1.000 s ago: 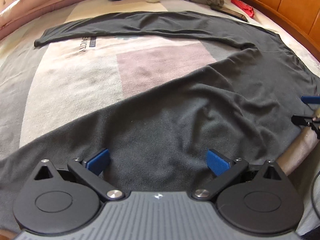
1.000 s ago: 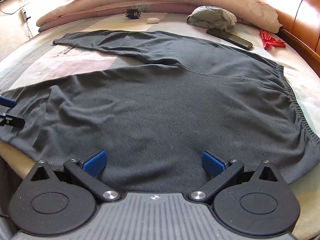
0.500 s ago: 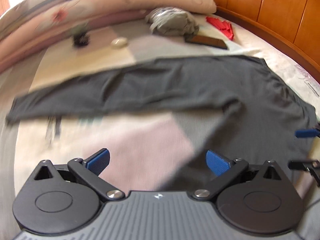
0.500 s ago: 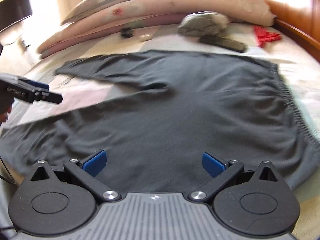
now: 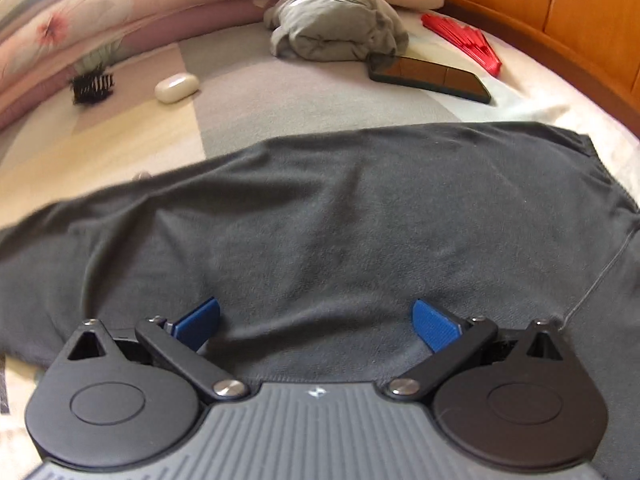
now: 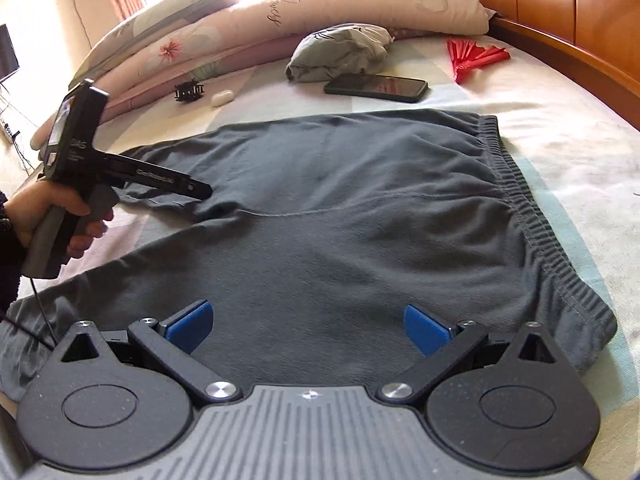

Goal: Fold clothes

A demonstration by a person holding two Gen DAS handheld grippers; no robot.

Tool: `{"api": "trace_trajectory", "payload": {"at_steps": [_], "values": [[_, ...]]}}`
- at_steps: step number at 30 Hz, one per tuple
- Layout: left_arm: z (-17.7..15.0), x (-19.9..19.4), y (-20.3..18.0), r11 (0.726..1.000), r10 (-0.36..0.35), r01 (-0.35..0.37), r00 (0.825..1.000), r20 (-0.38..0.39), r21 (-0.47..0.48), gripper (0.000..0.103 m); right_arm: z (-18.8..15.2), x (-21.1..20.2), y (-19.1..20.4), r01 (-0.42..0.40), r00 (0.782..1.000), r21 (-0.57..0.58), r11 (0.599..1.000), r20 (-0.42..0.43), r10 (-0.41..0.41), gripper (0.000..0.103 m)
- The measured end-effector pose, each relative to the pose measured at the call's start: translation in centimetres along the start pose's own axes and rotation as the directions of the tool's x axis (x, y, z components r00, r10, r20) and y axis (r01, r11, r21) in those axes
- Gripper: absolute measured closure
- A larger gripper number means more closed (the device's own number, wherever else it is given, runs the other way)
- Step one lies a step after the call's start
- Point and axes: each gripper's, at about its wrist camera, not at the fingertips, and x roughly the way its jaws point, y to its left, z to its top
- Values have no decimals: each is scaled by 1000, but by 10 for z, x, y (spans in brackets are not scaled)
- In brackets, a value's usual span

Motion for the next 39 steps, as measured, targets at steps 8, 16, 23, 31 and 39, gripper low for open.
{"api": "trace_trajectory", "payload": {"at_steps": [8,16,23,31,39], "values": [[-1,-37,6,999,49,-49,999,7,11,1,-3,-4,-3,10,1000,16,1000,-2,-10,0],[-9,-101,-42,990,-105,100,993,48,100,1,-12,-7,-3,1,1000,15,1000,-28,0,0],[-54,-134,-96,958,-215,203,976,43,201,1,-32,-15,-12,20,1000,-7,1000,12,-20,0],[-106,-104,-101,981,-162,166,986,-49,100,1,-47,-31,-38,-98,993,73,992,74,93,0],[-124,-116,-81,992,-124,124,992,-17,2,1,-23,-51,-71,-131,991,187,973,54,124,0]]}}
